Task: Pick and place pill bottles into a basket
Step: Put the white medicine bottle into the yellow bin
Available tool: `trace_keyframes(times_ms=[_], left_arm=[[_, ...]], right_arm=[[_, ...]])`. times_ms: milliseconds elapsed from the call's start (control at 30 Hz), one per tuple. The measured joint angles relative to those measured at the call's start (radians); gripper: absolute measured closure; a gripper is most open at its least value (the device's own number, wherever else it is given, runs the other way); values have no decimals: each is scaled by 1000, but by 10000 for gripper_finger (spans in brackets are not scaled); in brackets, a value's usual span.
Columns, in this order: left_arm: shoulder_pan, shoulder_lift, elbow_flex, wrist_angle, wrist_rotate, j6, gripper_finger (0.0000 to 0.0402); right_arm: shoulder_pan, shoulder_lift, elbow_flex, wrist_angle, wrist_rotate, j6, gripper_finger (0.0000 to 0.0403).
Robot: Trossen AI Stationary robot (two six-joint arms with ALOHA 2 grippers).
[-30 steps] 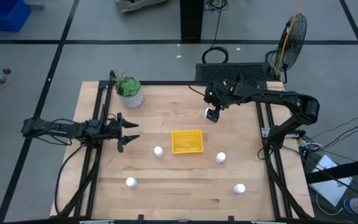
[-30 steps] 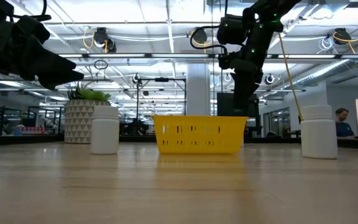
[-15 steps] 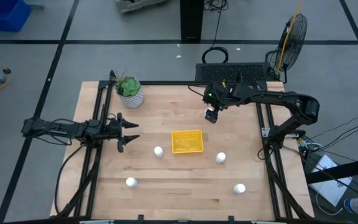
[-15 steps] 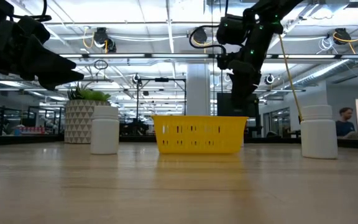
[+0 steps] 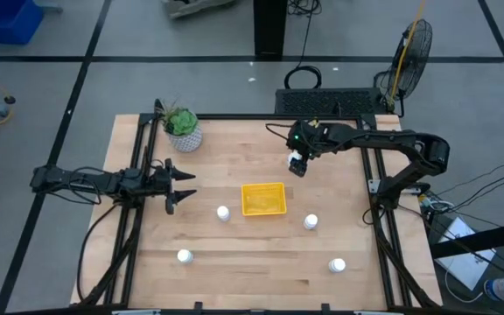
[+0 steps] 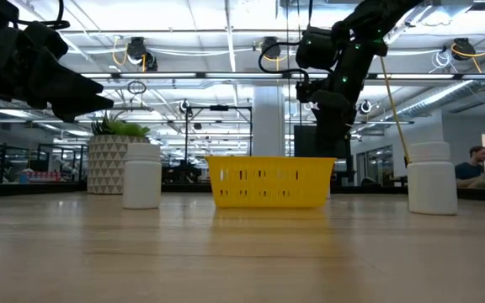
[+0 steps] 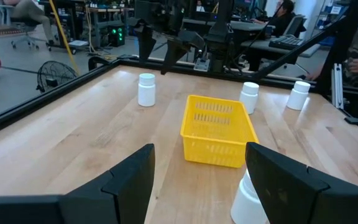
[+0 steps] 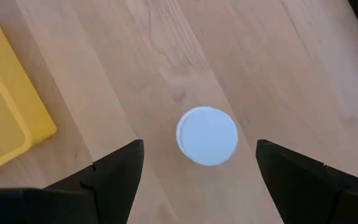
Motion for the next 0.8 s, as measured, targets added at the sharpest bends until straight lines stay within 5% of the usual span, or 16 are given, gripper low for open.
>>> trace_keyframes(times_ms=[800], left_arm=[[0, 0, 0, 0, 0, 3, 144]], right_arm=[[-3, 0, -80, 144, -22, 7, 96]])
